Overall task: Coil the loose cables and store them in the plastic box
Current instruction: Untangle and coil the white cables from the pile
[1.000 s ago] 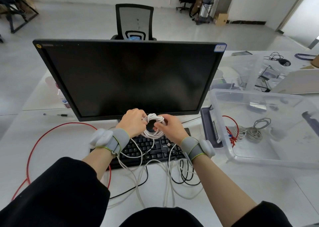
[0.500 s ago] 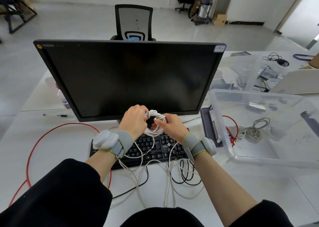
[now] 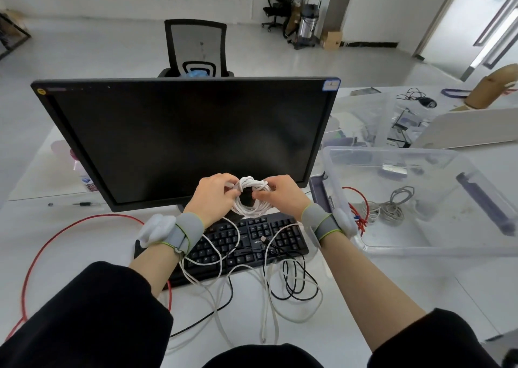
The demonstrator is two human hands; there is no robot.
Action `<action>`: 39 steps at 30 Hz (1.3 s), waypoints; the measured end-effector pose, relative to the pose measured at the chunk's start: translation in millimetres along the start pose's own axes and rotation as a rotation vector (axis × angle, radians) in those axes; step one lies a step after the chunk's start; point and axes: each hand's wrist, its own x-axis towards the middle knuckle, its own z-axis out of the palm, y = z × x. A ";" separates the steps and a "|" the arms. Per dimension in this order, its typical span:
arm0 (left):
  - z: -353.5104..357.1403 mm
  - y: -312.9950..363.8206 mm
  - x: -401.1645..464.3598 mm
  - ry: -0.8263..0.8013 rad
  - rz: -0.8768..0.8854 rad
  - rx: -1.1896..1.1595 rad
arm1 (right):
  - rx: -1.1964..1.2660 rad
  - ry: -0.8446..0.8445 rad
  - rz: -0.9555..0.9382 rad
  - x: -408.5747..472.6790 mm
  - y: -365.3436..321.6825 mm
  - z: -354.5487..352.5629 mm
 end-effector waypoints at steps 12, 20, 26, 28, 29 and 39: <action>39.1 115.2 35.2 -0.113 0.174 -0.141 | -0.275 0.114 0.049 -30.0 18.4 -130.3; 127.5 190.0 65.5 -0.331 0.167 -0.021 | -0.366 0.006 0.169 -30.1 106.3 -215.7; 206.7 199.8 75.1 -0.649 0.171 0.602 | -0.392 -0.320 0.282 -5.0 192.8 -203.1; 213.4 199.8 74.2 -0.683 0.218 0.771 | -0.316 -0.399 0.333 0.2 206.1 -185.1; 213.5 199.8 74.3 -0.711 0.237 0.841 | -0.276 -0.427 0.351 1.6 210.8 -177.0; 226.4 182.1 106.9 -0.532 0.347 0.988 | -0.534 -0.884 0.401 39.2 259.9 -115.7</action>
